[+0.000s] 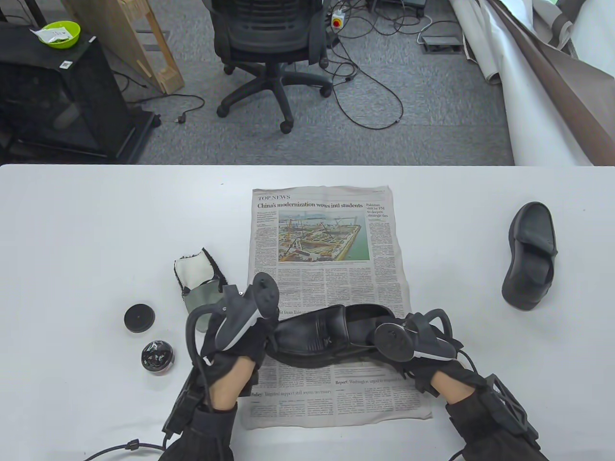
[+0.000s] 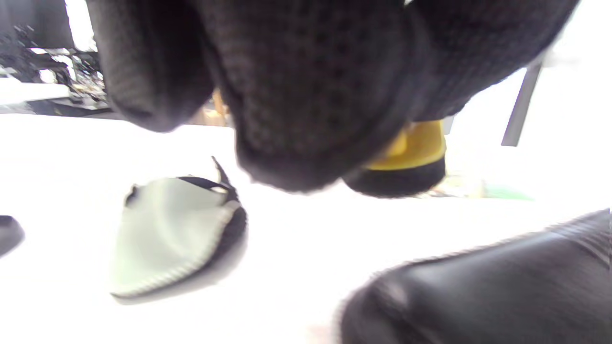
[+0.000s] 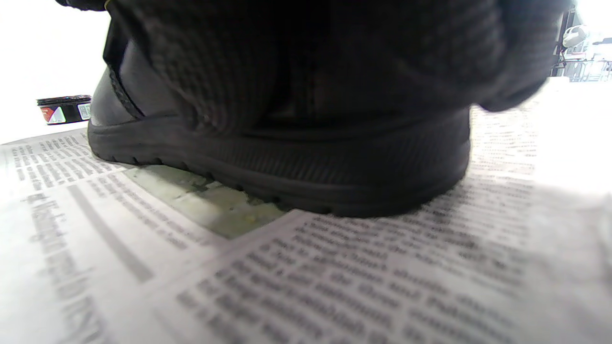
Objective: Dip and apply built-in sponge shoe polish on shoes
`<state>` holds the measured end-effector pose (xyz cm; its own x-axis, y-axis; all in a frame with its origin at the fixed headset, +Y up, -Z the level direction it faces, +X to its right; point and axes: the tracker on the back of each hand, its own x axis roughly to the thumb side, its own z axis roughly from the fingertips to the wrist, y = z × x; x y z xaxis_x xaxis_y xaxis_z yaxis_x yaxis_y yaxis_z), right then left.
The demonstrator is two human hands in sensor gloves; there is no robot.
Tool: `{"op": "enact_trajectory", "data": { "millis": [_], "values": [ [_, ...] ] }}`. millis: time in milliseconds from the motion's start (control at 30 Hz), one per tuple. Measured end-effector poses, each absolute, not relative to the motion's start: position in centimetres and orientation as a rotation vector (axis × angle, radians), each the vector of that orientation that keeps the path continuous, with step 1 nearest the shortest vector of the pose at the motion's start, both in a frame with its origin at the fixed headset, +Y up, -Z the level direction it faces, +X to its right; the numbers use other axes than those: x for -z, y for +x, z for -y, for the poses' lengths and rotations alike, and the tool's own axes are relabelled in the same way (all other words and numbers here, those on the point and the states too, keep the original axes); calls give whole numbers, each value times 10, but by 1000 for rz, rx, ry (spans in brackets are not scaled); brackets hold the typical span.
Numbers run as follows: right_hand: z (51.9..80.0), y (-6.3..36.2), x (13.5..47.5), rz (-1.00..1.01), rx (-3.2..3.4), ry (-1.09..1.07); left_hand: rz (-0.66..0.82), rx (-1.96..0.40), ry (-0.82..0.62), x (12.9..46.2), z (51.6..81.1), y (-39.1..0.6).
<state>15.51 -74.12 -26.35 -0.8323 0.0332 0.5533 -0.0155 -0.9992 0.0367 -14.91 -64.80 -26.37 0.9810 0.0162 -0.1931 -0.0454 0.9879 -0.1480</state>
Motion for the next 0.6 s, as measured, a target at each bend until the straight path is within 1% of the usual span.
{"op": "enact_trajectory", "data": {
  "millis": [167,300,400,467,600],
  "values": [
    [741,155,264,-46,-2980,908,-304,46,-165,262,647,-190],
    [741,155,264,-47,-2978,910,-397,115,-253,259,658,-226],
    [741,155,264,-50,-2975,914,-461,78,-289,256,667,-255],
    [741,155,264,-49,-2975,914,-502,45,-270,254,667,-269],
    [741,155,264,-46,-2977,913,-590,27,-177,251,665,-292]
  ]
}}
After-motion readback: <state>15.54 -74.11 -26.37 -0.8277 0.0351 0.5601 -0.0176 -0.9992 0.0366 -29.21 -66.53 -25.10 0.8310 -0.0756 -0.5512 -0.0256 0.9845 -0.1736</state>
